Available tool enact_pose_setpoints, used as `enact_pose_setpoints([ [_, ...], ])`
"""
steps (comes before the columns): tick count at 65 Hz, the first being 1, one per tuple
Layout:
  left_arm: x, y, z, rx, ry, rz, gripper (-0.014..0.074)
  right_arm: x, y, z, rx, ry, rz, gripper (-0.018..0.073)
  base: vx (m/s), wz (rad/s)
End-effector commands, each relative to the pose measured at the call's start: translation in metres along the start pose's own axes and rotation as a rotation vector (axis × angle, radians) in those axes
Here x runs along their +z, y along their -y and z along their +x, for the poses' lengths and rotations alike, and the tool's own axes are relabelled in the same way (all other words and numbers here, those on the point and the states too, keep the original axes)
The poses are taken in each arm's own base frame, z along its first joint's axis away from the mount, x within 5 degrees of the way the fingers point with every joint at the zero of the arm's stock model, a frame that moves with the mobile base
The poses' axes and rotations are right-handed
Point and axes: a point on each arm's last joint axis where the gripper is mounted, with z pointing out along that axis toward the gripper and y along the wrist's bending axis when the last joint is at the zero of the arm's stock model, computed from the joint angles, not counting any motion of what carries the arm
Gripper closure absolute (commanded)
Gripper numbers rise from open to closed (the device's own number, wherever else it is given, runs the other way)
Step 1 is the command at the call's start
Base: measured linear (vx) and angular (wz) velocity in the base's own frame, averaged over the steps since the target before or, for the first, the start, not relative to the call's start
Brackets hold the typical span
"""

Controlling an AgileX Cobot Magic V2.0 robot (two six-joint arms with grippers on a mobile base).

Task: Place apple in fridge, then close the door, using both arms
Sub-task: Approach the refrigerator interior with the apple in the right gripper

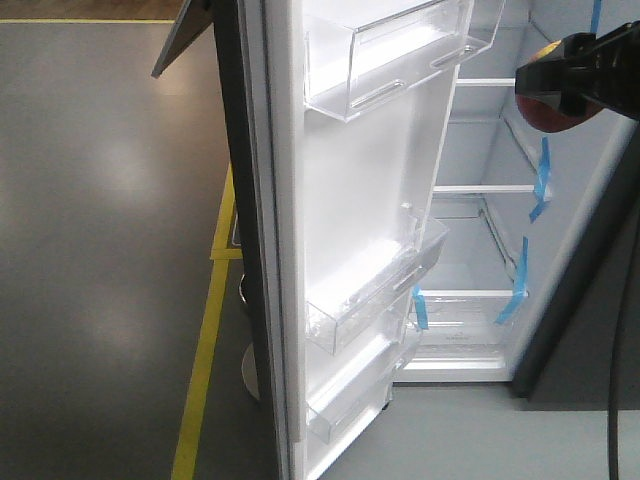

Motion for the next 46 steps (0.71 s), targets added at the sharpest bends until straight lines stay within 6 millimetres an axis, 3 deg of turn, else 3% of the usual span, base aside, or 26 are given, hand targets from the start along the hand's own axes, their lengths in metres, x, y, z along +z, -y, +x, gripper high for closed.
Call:
enact_pose_setpoints([
  [1, -0.0006, 0.0014, 0.0001, -0.013, 0.062, 0.022, 0.0602, -0.0166, -0.0026, -0.0175, -0.003, 0.12, 0.016, 0.0567, 0.09, -0.03],
  [46, -0.0006, 0.0014, 0.0001, -0.013, 0.062, 0.022, 0.0602, -0.0166, -0.0026, -0.0175, -0.003, 0.12, 0.016, 0.0567, 0.08, -0.02],
])
